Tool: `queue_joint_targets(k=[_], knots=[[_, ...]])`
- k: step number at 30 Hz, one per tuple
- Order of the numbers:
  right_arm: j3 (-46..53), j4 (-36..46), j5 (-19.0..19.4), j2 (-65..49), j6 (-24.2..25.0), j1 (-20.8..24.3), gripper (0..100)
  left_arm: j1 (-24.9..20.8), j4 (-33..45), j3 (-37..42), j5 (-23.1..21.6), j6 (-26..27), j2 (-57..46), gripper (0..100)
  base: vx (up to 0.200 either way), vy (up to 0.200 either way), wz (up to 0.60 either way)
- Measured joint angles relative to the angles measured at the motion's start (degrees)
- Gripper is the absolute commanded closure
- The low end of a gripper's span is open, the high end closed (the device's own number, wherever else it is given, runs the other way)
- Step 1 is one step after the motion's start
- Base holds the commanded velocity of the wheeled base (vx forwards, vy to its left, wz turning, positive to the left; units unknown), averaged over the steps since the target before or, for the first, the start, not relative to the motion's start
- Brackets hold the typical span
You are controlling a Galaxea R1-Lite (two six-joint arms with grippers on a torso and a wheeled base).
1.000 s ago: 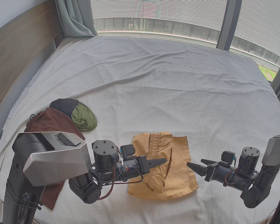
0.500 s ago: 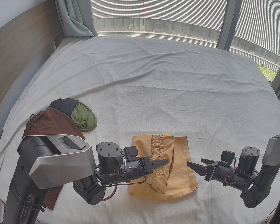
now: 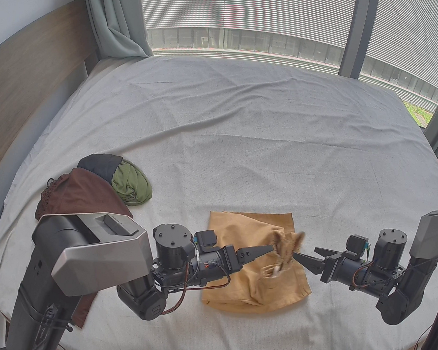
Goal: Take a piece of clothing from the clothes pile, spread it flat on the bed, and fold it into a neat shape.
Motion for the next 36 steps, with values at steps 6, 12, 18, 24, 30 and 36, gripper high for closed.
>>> queue_joint_targets(k=[6, 12, 18, 24, 30, 36], knots=[[0.0, 0.0, 0.0, 0.0, 0.0, 0.0, 0, 0.3, -0.6, -0.1, 0.0, 0.1, 0.1, 0, 0.000, 0.000, 0.00], [0.3, 0.0, 0.0, 0.0, 0.0, 0.2, 0, 0.8, -1.3, 0.6, 1.4, 0.5, -0.2, 0, 0.000, 0.000, 0.00], [0.4, 0.0, 0.0, 0.2, 0.0, 1.0, 0, 2.3, -1.8, 3.2, 1.6, 3.1, -2.1, 0, 0.000, 0.000, 0.00], [0.6, 0.0, -0.1, 0.8, 0.0, 3.2, 0, 5.2, -2.0, 6.4, 1.7, 9.3, -3.7, 0, 0.000, 0.000, 0.00], [1.2, 0.0, -0.1, 2.2, 0.1, 5.0, 0, 8.5, -2.0, 10.1, 1.6, 12.6, -5.1, 0, 0.000, 0.000, 0.00], [1.8, 0.0, -0.2, 3.8, 0.1, 6.6, 0, 11.8, -2.1, 14.5, 1.1, 13.4, -8.5, 0, 0.000, 0.000, 0.00]])
